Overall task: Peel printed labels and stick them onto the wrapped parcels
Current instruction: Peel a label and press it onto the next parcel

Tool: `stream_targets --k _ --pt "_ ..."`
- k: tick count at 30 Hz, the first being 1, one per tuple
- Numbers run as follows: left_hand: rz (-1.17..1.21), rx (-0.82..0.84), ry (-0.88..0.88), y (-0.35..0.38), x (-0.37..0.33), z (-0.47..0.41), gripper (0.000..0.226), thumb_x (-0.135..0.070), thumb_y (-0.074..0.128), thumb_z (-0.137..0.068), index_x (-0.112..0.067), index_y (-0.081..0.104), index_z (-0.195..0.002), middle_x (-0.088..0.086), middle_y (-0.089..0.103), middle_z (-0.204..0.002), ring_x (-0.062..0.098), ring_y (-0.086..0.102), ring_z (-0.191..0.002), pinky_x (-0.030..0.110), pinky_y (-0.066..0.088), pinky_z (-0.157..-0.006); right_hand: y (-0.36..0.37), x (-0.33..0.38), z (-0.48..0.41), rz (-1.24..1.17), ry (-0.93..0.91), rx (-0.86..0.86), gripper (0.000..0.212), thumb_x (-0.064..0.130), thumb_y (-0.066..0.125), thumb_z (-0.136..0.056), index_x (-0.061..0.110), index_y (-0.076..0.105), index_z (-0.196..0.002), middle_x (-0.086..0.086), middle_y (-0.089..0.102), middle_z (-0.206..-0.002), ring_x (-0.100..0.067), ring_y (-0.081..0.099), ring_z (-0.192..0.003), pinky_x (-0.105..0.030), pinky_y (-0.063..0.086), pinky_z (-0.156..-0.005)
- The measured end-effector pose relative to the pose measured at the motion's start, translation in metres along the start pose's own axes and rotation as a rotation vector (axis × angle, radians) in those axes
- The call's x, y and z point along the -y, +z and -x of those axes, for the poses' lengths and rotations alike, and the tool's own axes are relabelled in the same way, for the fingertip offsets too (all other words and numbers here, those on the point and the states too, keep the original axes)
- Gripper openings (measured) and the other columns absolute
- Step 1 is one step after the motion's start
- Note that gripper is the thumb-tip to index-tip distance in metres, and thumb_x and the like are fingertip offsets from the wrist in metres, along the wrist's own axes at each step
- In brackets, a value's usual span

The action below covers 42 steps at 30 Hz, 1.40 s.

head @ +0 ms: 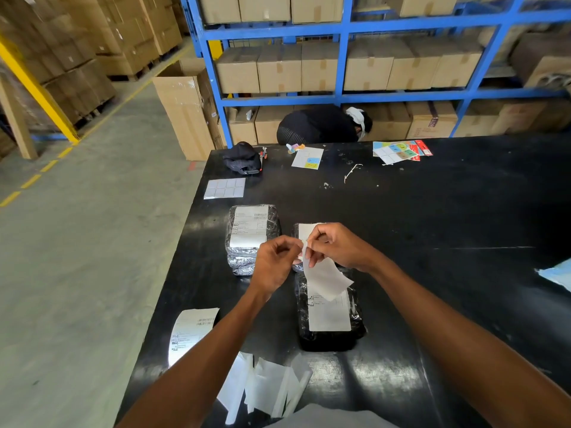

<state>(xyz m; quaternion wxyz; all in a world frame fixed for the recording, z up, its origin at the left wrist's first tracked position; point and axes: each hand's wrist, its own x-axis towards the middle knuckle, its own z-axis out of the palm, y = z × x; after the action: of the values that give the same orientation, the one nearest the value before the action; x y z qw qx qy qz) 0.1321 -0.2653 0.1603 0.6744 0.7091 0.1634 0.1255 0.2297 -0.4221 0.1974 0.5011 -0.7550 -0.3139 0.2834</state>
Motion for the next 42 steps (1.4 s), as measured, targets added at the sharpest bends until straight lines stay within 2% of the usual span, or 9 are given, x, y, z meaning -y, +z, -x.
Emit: stream_targets --k 10,17,22,26,28,30,33,38,42 --pt "0.190 -0.019 -0.194 0.017 -0.002 0.002 0.013 -0.014 0.058 -0.099 -0.004 0.066 -0.096 0.004 0.070 -0.075 0.015 0.067 -0.067 0.033 0.060 -0.075 -0.008 -0.006 0.007 -0.093 -0.025 -0.268 0.009 -0.004 0.063 -0.093 -0.013 0.059 -0.093 -0.030 0.070 -0.089 -0.026 0.075 -0.069 -0.034 0.062 -0.068" --pt "0.214 -0.008 -0.130 0.030 -0.007 0.004 0.017 -0.016 0.052 -0.102 -0.002 0.061 -0.101 0.007 0.069 -0.080 0.013 0.066 -0.068 0.027 0.056 -0.067 -0.021 -0.027 0.014 -0.024 -0.090 -0.297 0.017 -0.006 0.058 -0.096 0.001 0.073 -0.100 0.000 0.071 -0.085 -0.020 0.073 -0.074 -0.044 0.065 -0.077" --pt "0.163 -0.040 -0.011 0.040 -0.009 0.005 0.011 -0.008 0.054 -0.100 0.000 0.061 -0.100 0.011 0.069 -0.086 0.010 0.066 -0.069 0.019 0.053 -0.064 -0.027 -0.043 0.023 0.196 -0.070 -0.247 0.028 0.010 0.073 -0.090 0.013 0.076 -0.118 0.006 0.072 -0.107 -0.011 0.072 -0.098 -0.035 0.059 -0.093" --pt "0.067 -0.030 0.085 0.051 -0.007 0.004 0.010 -0.011 0.058 -0.099 -0.003 0.062 -0.094 0.009 0.069 -0.087 0.015 0.066 -0.082 0.027 0.053 -0.076 -0.020 -0.045 0.032 0.322 0.060 -0.077 0.075 0.053 0.085 -0.073 0.022 0.062 -0.138 0.012 0.058 -0.123 -0.005 0.060 -0.115 -0.020 0.049 -0.093" --pt "0.020 -0.010 0.147 0.058 -0.007 0.007 0.011 -0.012 0.058 -0.098 -0.007 0.064 -0.090 0.009 0.069 -0.089 0.021 0.066 -0.087 0.034 0.055 -0.082 -0.011 -0.044 0.035 0.316 0.092 -0.075 0.056 0.053 0.086 -0.072 0.029 0.068 -0.119 0.017 0.062 -0.109 0.000 0.063 -0.101 -0.015 0.049 -0.081" --pt "-0.044 0.006 0.186 0.064 -0.007 0.011 0.011 -0.015 0.059 -0.097 -0.012 0.065 -0.089 0.002 0.070 -0.090 0.023 0.067 -0.092 0.044 0.055 -0.089 -0.002 -0.048 0.035 0.338 0.098 -0.132 0.035 0.049 0.079 -0.079 0.021 0.069 -0.098 0.007 0.068 -0.087 -0.009 0.067 -0.077 -0.030 0.054 -0.070" --pt "-0.074 -0.016 0.230 0.065 -0.004 0.013 0.008 -0.026 0.060 -0.097 -0.021 0.065 -0.098 -0.008 0.069 -0.103 0.019 0.065 -0.103 0.047 0.052 -0.095 0.003 -0.065 0.034 0.113 0.157 -0.139 0.022 0.035 0.063 -0.096 0.015 0.070 -0.088 0.008 0.065 -0.066 -0.007 0.058 -0.057 -0.035 0.048 -0.064" --pt "0.232 -0.052 -0.164 0.043 0.018 0.017 0.055 -0.028 0.066 -0.096 -0.018 0.037 -0.142 -0.005 0.060 -0.130 0.011 0.061 -0.116 0.021 0.054 -0.084 0.006 -0.083 0.039 -0.375 0.211 0.001 0.026 0.013 0.064 -0.099 0.017 0.071 -0.125 0.000 0.076 -0.120 -0.019 0.072 -0.112 -0.036 0.055 -0.100" --pt "0.052 0.037 -0.300 0.026 0.054 0.023 0.032 -0.021 0.074 -0.088 -0.008 0.066 -0.117 0.010 0.075 -0.112 0.024 0.073 -0.101 0.034 0.060 -0.087 0.013 -0.096 0.043 -0.435 0.299 -0.001 0.025 0.007 0.063 -0.099 0.015 0.070 -0.122 -0.006 0.076 -0.119 -0.024 0.074 -0.107 -0.037 0.059 -0.092"
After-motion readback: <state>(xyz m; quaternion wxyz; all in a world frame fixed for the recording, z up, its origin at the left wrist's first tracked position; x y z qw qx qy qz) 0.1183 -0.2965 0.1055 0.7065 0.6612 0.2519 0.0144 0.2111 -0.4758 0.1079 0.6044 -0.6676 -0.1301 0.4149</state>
